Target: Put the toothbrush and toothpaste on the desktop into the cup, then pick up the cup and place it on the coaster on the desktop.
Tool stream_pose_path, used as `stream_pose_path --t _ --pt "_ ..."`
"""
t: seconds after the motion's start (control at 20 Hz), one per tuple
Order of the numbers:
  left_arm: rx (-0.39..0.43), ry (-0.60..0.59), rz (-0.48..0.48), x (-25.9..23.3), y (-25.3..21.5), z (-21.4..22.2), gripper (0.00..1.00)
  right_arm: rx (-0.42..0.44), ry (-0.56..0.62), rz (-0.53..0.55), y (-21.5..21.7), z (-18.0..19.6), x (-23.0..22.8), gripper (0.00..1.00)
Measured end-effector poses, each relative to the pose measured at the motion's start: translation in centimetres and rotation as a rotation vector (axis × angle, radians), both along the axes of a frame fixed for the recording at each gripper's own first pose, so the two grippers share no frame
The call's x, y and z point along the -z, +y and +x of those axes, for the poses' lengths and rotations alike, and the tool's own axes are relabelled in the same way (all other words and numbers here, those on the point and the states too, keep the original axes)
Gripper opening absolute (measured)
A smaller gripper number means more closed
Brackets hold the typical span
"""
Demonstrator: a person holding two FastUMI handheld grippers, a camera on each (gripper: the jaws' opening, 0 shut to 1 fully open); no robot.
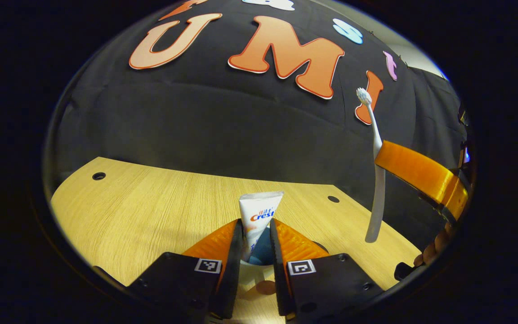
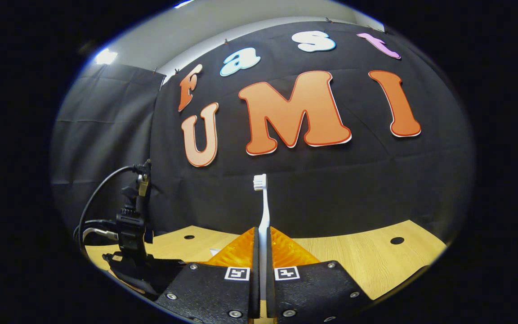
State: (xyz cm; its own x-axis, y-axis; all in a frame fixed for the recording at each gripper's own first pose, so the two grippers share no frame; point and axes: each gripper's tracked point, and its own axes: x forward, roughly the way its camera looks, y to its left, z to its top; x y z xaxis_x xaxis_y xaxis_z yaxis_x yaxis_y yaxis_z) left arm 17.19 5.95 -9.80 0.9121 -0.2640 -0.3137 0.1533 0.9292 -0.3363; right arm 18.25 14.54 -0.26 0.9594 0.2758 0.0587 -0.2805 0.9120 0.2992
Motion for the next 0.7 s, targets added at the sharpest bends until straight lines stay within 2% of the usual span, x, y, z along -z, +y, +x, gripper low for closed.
stream_pose_path --t 0.2,0.3,0.35,0.5,0.7 --pt "-0.020 -0.044 0.006 -1.8 1.2 -1.2 0.53 -0.004 -0.043 0.042 0.5 1.1 -0.5 0.06" --pt "-0.035 -0.049 0.022 -2.2 2.1 -2.2 0.70 -0.016 -0.069 0.064 1.0 1.3 -0.9 0.06" --pt "-0.046 -0.054 0.026 -2.4 2.5 -2.6 0.69 -0.025 -0.086 0.079 1.3 1.5 -1.2 0.06" --pt "-0.060 -0.054 0.043 -2.4 3.5 -3.9 1.00 -0.038 -0.122 0.140 2.1 2.4 -1.7 0.06" --pt "-0.098 -0.063 0.087 -2.8 5.6 -5.9 0.99 -0.045 -0.114 0.154 3.2 3.6 -0.6 0.06"
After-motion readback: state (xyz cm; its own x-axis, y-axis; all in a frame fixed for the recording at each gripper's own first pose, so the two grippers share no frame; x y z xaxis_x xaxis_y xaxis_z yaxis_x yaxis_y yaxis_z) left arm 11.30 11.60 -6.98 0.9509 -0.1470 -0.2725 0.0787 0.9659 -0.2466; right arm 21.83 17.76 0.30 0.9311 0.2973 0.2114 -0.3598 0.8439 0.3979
